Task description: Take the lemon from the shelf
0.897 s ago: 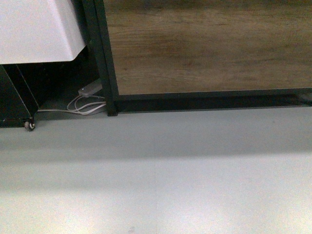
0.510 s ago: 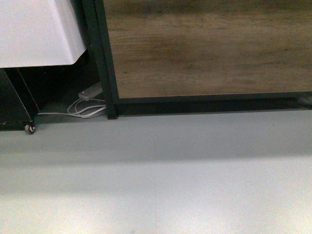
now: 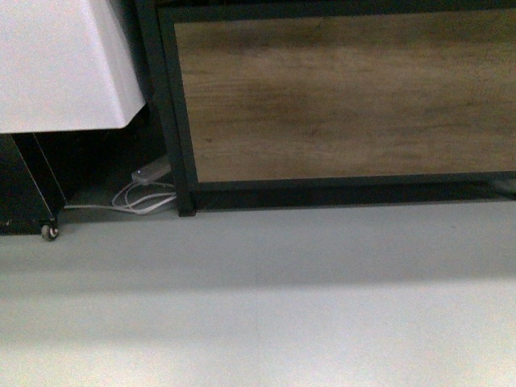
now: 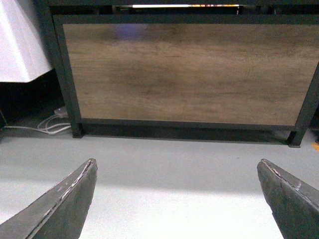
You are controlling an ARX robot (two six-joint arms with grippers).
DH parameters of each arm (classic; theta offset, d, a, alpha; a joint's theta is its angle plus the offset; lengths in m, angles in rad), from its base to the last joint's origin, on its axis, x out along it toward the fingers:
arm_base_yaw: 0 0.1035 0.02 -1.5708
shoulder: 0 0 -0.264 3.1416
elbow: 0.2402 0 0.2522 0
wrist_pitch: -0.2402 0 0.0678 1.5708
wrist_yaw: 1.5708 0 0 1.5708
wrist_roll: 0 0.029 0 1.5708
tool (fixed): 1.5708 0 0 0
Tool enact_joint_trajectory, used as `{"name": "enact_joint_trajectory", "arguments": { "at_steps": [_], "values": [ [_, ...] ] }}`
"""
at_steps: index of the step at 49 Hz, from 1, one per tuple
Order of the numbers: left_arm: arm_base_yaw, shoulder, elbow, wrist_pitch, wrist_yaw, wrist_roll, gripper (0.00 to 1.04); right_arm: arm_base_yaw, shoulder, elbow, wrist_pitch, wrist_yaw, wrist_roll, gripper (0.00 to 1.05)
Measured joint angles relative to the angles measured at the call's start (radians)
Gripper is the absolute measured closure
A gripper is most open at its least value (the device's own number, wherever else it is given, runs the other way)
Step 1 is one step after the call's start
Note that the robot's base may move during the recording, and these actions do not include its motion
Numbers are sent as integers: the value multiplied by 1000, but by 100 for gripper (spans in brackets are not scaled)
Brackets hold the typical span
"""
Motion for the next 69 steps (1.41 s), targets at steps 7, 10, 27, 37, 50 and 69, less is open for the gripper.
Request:
{"name": "enact_joint_trajectory", "arguments": {
  "at_steps": [7, 10, 27, 37, 50, 69],
  "values": [
    [0, 0, 0, 0, 0, 0, 8, 0, 0, 0, 0, 0, 0, 8],
    [0, 0, 0, 0, 0, 0, 8, 0, 0, 0, 0, 0, 0, 8],
    [0, 0, 0, 0, 0, 0, 8, 0, 0, 0, 0, 0, 0, 8],
    [0, 0, 0, 0, 0, 0, 8, 0, 0, 0, 0, 0, 0, 8],
    [0, 0, 0, 0, 0, 0, 8, 0, 0, 0, 0, 0, 0, 8],
    [0, 0, 0, 0, 0, 0, 8, 0, 0, 0, 0, 0, 0, 8]
  ]
}}
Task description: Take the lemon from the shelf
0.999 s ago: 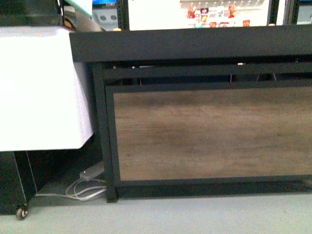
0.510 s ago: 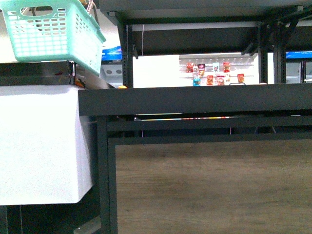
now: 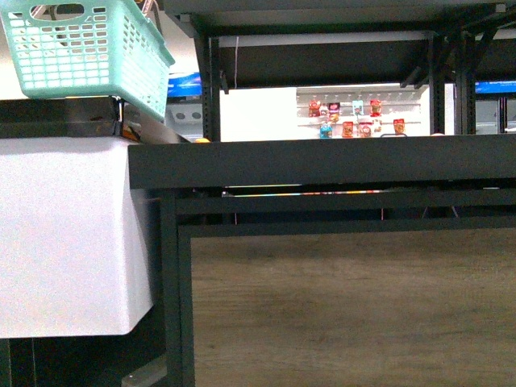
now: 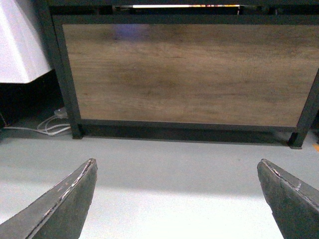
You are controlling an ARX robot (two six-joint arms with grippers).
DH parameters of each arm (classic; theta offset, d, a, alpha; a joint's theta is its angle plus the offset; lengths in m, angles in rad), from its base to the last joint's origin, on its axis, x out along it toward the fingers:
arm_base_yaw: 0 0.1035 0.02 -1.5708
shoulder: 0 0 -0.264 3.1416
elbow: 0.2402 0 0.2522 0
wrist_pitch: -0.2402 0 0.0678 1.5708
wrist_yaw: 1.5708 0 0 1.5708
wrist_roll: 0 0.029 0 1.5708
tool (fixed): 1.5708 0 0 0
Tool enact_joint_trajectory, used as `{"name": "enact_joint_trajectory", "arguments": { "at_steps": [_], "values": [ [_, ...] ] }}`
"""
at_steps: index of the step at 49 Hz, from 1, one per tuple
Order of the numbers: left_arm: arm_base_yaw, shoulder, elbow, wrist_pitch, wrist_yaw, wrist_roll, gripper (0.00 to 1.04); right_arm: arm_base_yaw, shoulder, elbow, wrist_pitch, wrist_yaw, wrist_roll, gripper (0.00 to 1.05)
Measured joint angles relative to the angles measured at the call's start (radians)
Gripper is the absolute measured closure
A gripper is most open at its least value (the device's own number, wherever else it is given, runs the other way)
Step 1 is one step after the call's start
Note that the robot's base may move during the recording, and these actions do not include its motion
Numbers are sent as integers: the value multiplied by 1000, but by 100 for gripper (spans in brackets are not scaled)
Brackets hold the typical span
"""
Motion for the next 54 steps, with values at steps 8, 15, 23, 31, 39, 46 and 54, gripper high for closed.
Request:
{"name": "enact_joint_trajectory", "arguments": {
  "at_steps": [8, 15, 23, 31, 39, 46, 54],
  "values": [
    [0, 0, 0, 0, 0, 0, 8, 0, 0, 0, 0, 0, 0, 8],
    [0, 0, 0, 0, 0, 0, 8, 0, 0, 0, 0, 0, 0, 8],
    [0, 0, 0, 0, 0, 0, 8, 0, 0, 0, 0, 0, 0, 8],
    [0, 0, 0, 0, 0, 0, 8, 0, 0, 0, 0, 0, 0, 8],
    [0, 0, 0, 0, 0, 0, 8, 0, 0, 0, 0, 0, 0, 8],
    [0, 0, 0, 0, 0, 0, 8, 0, 0, 0, 0, 0, 0, 8],
    [0, 0, 0, 0, 0, 0, 8, 0, 0, 0, 0, 0, 0, 8]
  ]
}}
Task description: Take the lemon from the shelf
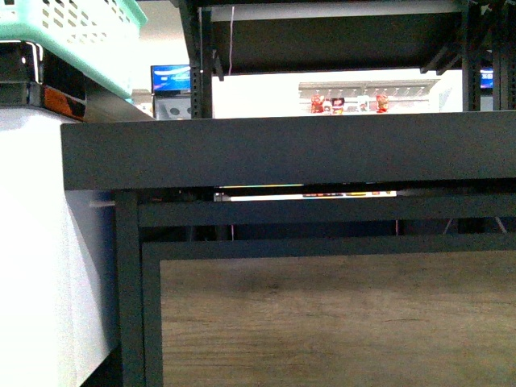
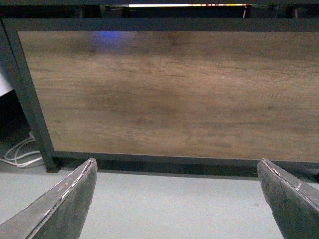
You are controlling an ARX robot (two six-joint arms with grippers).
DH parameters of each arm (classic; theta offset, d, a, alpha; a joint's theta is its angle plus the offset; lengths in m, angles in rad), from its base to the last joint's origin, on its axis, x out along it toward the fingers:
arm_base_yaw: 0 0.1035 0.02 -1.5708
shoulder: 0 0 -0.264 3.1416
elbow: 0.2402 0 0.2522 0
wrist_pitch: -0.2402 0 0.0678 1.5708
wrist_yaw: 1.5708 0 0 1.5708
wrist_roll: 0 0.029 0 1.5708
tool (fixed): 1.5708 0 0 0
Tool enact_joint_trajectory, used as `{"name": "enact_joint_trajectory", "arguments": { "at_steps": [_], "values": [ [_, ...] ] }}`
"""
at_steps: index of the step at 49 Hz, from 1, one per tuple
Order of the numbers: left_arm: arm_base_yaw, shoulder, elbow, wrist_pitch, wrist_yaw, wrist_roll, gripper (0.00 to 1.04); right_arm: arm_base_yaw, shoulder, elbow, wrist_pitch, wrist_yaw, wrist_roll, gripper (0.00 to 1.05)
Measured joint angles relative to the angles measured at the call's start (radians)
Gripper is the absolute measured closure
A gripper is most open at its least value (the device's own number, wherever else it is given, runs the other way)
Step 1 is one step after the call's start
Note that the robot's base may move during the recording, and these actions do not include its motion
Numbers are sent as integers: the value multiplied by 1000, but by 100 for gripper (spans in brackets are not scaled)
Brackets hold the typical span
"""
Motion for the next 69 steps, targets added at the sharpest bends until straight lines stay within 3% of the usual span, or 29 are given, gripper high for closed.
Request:
{"name": "enact_joint_trajectory", "arguments": {
  "at_steps": [69],
  "values": [
    [0, 0, 0, 0, 0, 0, 8, 0, -1, 0, -1, -1, 0, 8]
  ]
}}
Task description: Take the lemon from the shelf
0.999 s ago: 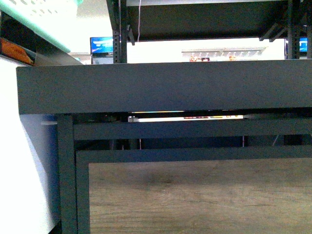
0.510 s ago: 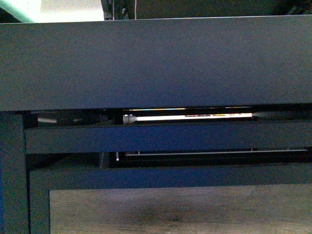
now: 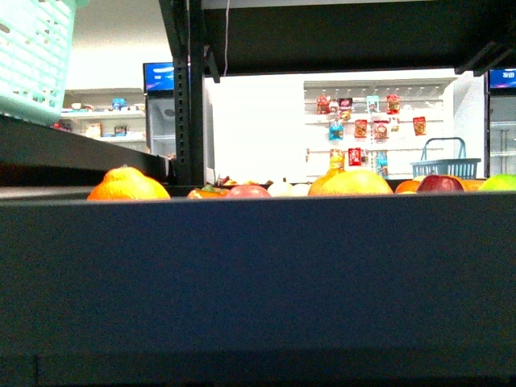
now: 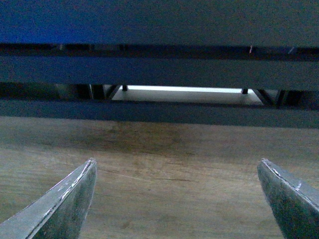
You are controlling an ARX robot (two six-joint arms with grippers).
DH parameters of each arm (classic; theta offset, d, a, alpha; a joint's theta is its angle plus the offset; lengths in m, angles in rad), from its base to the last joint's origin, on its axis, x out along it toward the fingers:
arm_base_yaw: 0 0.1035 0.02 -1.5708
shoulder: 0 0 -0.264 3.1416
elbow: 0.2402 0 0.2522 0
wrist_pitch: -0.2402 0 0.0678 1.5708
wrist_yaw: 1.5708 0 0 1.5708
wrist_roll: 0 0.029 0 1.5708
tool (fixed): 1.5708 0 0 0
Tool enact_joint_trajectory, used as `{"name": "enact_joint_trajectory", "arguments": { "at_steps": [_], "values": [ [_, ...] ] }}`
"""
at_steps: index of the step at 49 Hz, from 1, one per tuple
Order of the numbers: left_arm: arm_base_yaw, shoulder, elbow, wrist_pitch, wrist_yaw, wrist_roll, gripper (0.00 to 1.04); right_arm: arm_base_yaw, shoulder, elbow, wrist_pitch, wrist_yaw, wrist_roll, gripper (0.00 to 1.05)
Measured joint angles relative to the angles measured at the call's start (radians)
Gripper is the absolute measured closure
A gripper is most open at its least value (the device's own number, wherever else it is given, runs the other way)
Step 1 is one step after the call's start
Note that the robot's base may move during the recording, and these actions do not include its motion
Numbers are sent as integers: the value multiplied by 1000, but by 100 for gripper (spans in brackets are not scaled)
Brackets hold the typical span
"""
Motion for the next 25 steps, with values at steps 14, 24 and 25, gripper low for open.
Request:
{"name": "enact_joint_trajectory", "arguments": {
  "at_steps": [14, 24, 25],
  "values": [
    [0, 0, 0, 0, 0, 0, 8, 0, 0, 0, 0, 1, 0, 8],
    [0, 0, 0, 0, 0, 0, 8, 0, 0, 0, 0, 0, 0, 8],
    [0, 0, 0, 0, 0, 0, 8, 0, 0, 0, 0, 0, 0, 8]
  ]
}}
